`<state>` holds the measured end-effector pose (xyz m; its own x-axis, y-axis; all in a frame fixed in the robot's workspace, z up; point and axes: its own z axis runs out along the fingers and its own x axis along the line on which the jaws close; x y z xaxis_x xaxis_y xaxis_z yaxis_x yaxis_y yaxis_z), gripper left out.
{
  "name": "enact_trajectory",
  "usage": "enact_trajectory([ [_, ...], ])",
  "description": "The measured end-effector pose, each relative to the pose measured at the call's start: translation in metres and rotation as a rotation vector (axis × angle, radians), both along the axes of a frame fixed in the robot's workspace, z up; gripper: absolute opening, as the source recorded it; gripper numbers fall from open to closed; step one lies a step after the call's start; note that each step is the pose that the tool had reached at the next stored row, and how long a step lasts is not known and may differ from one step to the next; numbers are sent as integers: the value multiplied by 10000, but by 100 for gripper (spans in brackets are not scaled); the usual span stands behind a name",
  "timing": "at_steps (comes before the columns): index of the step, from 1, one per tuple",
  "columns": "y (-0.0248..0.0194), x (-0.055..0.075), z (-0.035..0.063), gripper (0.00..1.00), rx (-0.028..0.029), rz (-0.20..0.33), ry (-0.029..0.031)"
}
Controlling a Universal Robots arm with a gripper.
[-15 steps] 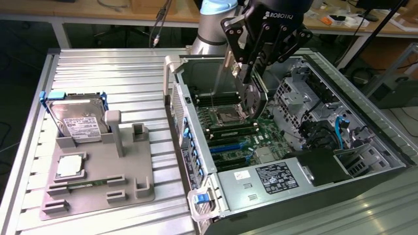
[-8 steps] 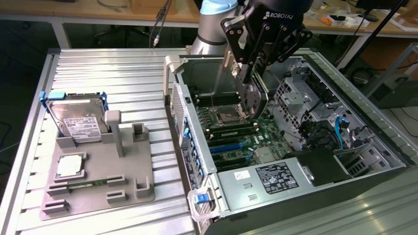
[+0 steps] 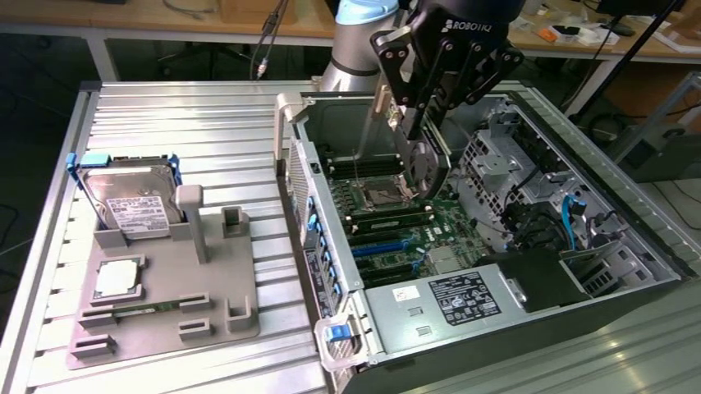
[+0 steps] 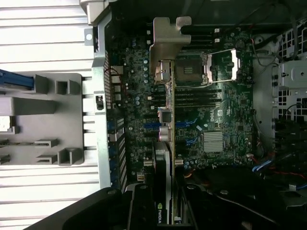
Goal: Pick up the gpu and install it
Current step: 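Insert the gpu into the slot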
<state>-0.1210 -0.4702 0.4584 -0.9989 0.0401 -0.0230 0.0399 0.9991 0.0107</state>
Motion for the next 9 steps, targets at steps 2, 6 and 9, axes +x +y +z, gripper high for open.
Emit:
enact_trajectory([
  [2, 0, 0, 0, 27, -1, 33, 0],
  [6, 0, 0, 1, 27, -1, 102, 1],
  [9, 0, 0, 0, 27, -1, 168, 1],
])
